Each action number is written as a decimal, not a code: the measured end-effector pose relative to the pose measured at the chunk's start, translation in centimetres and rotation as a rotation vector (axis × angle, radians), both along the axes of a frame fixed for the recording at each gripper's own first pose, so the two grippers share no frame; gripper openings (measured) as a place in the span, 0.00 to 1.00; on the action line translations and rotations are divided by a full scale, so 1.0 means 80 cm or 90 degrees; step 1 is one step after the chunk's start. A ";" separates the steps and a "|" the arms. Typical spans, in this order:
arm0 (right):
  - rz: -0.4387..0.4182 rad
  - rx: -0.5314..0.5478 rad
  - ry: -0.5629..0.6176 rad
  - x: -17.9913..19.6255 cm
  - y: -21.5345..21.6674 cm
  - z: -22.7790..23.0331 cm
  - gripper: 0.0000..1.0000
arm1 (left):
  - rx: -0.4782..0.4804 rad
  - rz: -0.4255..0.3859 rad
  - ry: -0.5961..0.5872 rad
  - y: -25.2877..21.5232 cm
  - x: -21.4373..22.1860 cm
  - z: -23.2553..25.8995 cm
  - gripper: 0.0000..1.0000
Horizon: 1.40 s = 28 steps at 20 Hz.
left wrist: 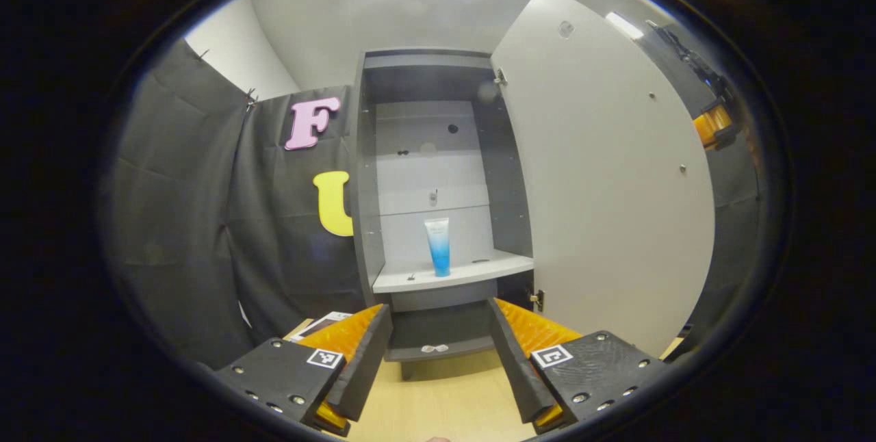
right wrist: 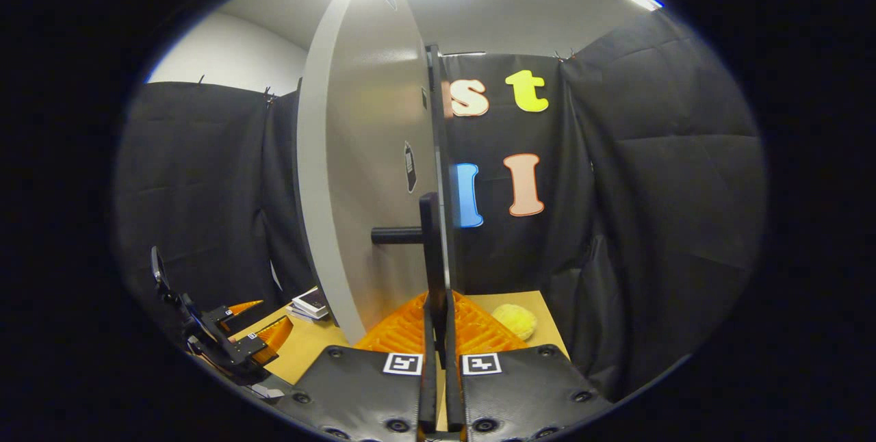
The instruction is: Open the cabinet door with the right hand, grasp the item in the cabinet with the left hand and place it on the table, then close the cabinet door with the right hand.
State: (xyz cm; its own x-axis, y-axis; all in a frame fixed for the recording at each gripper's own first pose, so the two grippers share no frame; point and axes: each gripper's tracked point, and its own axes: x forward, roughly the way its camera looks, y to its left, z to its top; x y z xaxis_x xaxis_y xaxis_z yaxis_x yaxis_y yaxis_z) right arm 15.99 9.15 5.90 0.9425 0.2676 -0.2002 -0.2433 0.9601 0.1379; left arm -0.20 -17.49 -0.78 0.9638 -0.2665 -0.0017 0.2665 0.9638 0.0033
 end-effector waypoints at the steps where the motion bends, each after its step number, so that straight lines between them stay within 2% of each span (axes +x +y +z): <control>1: 0.015 0.019 0.001 -0.004 0.009 -0.001 0.07 | 0.001 0.004 0.001 -0.002 0.000 0.000 0.84; 3: 0.036 0.035 -0.007 -0.004 0.017 0.002 0.08 | 0.001 0.012 0.002 -0.010 0.000 0.002 0.84; 4: 0.039 0.029 -0.010 -0.004 0.015 0.004 0.05 | 0.003 0.016 0.004 -0.015 0.001 0.001 0.84; 5: 0.040 0.018 -0.014 -0.004 0.010 0.002 0.08 | 0.005 0.020 0.004 -0.020 0.002 0.003 0.84; 7: 0.050 0.014 -0.019 -0.011 0.009 0.003 0.08 | 0.009 0.031 0.002 -0.028 0.006 0.008 0.84; 8: 0.065 0.017 -0.018 -0.019 0.009 0.004 0.05 | 0.011 0.037 0.001 -0.033 0.008 0.010 0.84; 11: 0.107 0.045 -0.023 -0.041 0.001 0.009 0.12 | 0.020 0.060 -0.012 -0.047 0.017 0.024 0.84; 12: 0.097 0.049 -0.029 -0.041 -0.013 0.011 0.09 | 0.020 0.063 -0.016 -0.053 0.023 0.026 0.84; 15: 0.038 0.031 -0.033 -0.045 -0.071 0.002 0.16 | 0.015 0.065 -0.016 -0.072 0.041 0.034 0.84; 16: 0.018 0.022 -0.032 -0.042 -0.087 -0.004 0.12 | 0.011 0.062 -0.018 -0.078 0.047 0.038 0.84; 18: -0.020 0.000 -0.032 -0.039 -0.112 -0.016 0.55 | 0.012 0.059 -0.022 -0.086 0.067 0.044 0.84; 20: -0.083 -0.026 -0.033 -0.029 -0.138 -0.030 0.98 | 0.017 0.057 -0.025 -0.092 0.093 0.048 0.84; 28: -0.223 -0.043 -0.023 0.018 -0.183 -0.046 0.98 | 0.012 0.064 -0.039 -0.092 0.229 0.061 0.84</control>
